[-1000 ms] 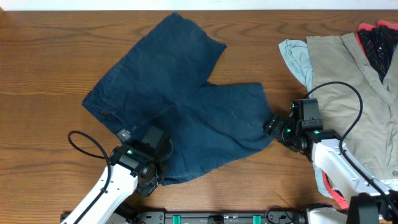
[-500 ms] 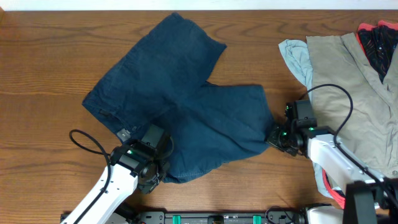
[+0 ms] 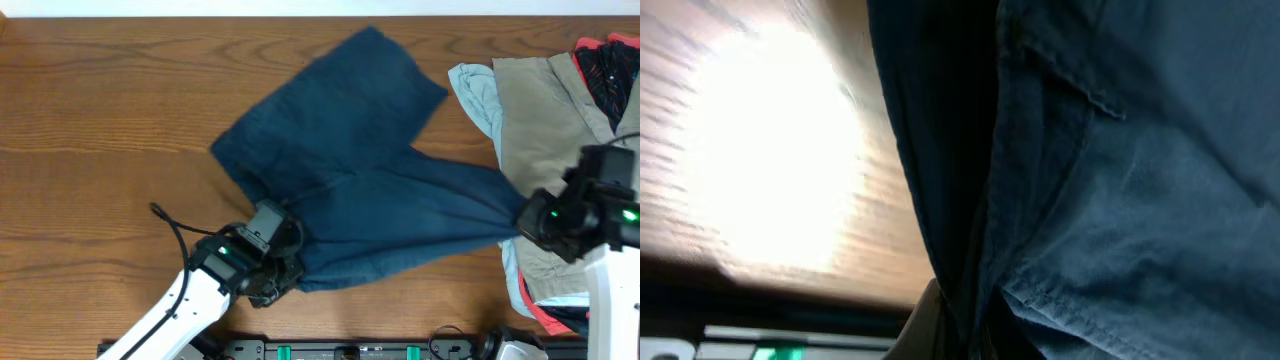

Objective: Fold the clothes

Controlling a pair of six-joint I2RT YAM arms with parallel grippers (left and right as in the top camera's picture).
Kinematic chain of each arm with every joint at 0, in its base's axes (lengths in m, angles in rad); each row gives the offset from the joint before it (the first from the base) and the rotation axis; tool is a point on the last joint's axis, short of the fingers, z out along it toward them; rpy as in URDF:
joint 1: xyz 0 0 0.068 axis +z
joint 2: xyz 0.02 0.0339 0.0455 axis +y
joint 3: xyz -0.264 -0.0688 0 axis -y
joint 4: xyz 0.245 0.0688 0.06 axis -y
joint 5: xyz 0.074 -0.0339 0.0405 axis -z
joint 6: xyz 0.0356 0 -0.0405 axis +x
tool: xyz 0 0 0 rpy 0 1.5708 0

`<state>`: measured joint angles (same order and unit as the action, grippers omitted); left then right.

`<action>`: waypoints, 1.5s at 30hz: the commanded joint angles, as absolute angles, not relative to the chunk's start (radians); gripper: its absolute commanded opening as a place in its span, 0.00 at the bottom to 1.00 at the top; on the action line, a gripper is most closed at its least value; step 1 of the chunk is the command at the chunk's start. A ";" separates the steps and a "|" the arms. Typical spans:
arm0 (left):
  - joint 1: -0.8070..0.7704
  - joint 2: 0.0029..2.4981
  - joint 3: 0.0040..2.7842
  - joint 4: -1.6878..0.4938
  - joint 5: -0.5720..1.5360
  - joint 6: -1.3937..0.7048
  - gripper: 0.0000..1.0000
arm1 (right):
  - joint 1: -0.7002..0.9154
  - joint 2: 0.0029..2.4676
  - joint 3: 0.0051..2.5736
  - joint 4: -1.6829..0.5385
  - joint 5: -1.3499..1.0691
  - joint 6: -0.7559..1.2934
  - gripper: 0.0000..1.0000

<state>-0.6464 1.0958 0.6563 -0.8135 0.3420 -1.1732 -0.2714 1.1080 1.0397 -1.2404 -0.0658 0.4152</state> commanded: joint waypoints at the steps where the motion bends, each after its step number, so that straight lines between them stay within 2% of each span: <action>1: -0.686 1.043 0.675 -0.835 0.362 -1.160 0.06 | -0.317 1.082 1.096 -1.279 -0.015 0.249 0.01; 6: -0.661 0.913 0.709 -0.832 0.208 -1.148 0.06 | -0.287 1.081 1.113 -1.211 -0.123 0.150 0.01; 13: -0.521 0.790 0.738 -0.690 -0.139 -1.093 0.06 | -0.164 1.126 1.113 -0.867 -0.243 0.152 0.01; 21: -0.308 0.940 0.738 -0.477 -0.154 -1.092 0.06 | -0.006 1.316 1.113 -0.498 -0.244 0.231 0.01; 31: -0.159 1.266 0.738 -0.109 -0.154 -1.065 0.06 | 0.143 1.634 1.113 0.068 -0.237 0.239 0.01; 35: -0.120 1.416 0.738 0.036 -0.146 -1.066 0.06 | 0.184 1.786 1.113 0.331 -0.205 0.333 0.17; 36: -0.108 1.451 0.738 0.061 -0.131 -1.066 0.07 | 0.189 1.819 1.114 0.374 -0.206 0.358 0.33; 37: -0.097 1.477 0.738 0.075 -0.113 -1.066 0.17 | 0.189 1.841 1.115 0.395 -0.207 0.383 0.59; 38: -0.082 1.503 0.738 0.083 -0.088 -1.066 0.43 | 0.189 1.858 1.116 0.402 -0.207 0.403 0.95; 39: -0.069 1.522 0.738 0.084 -0.067 -1.065 0.66 | 0.189 1.870 1.116 0.395 -0.207 0.411 0.99; 40: -0.053 1.539 0.738 0.084 -0.041 -1.051 0.82 | 0.188 1.874 1.116 0.368 -0.208 0.410 0.99; 41: -0.039 1.550 0.738 0.084 -0.016 -1.032 0.94 | 0.187 1.875 1.116 0.332 -0.207 0.398 0.99; 42: -0.025 1.558 0.738 0.084 0.011 -1.011 0.98 | 0.186 1.875 1.116 0.300 -0.207 0.381 0.99; 45: 0.006 1.561 0.738 0.071 0.052 -0.954 0.98 | 0.177 1.864 1.116 0.165 -0.207 0.333 0.99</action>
<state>-0.0177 1.5627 0.7300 0.0769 -0.0132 -1.0317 0.1856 1.8786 1.1061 0.2100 -0.2188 0.3553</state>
